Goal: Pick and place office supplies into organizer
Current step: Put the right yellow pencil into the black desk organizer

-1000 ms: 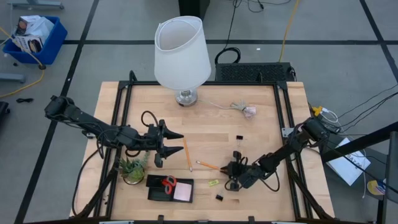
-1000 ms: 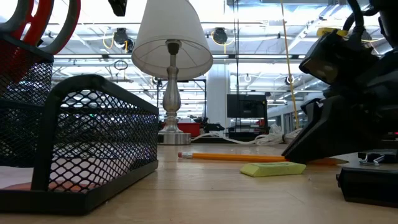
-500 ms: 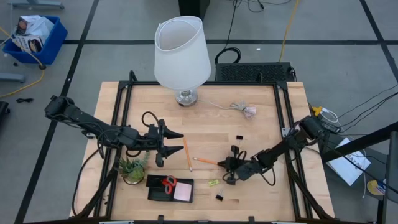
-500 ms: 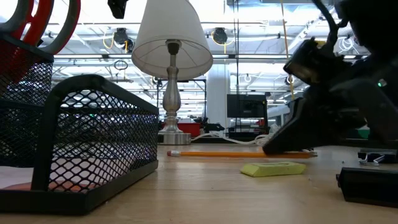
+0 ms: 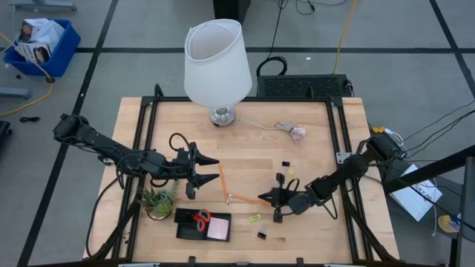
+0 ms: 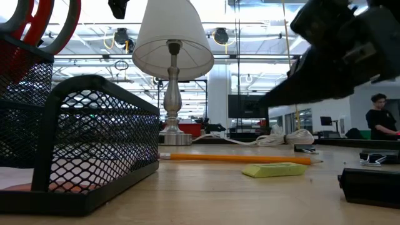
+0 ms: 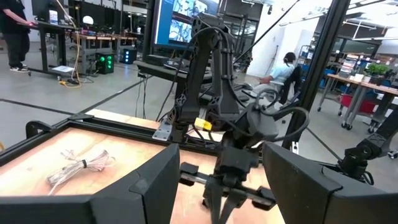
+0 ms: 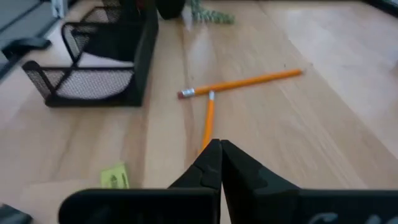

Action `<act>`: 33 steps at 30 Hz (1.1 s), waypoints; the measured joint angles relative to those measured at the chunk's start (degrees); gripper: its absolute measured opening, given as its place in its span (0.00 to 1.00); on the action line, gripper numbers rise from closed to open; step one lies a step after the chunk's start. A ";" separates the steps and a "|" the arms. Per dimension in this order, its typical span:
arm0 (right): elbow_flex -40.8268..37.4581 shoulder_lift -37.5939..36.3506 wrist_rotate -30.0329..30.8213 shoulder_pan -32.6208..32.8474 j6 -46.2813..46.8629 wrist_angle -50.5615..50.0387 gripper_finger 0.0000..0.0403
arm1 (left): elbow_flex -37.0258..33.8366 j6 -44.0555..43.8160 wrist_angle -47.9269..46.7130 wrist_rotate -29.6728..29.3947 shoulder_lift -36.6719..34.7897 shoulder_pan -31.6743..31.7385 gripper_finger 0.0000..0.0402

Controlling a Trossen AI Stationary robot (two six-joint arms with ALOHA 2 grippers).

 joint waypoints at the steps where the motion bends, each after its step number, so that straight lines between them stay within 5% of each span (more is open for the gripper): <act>1: 0.00 0.10 -0.02 0.23 0.56 -0.61 0.00 | 0.00 -0.01 0.00 0.00 0.00 0.00 0.58; 7: 0.02 3.37 -4.13 1.55 9.73 -2.20 0.12 | 0.00 -0.25 0.00 0.00 0.00 0.00 0.58; 18: 0.00 5.86 4.56 4.63 14.75 -6.14 0.50 | 0.00 -0.32 0.02 0.00 0.00 0.00 0.58; 33: 0.07 15.72 6.66 5.26 17.69 3.77 0.47 | 0.00 -0.29 -0.04 0.02 0.00 -0.02 0.58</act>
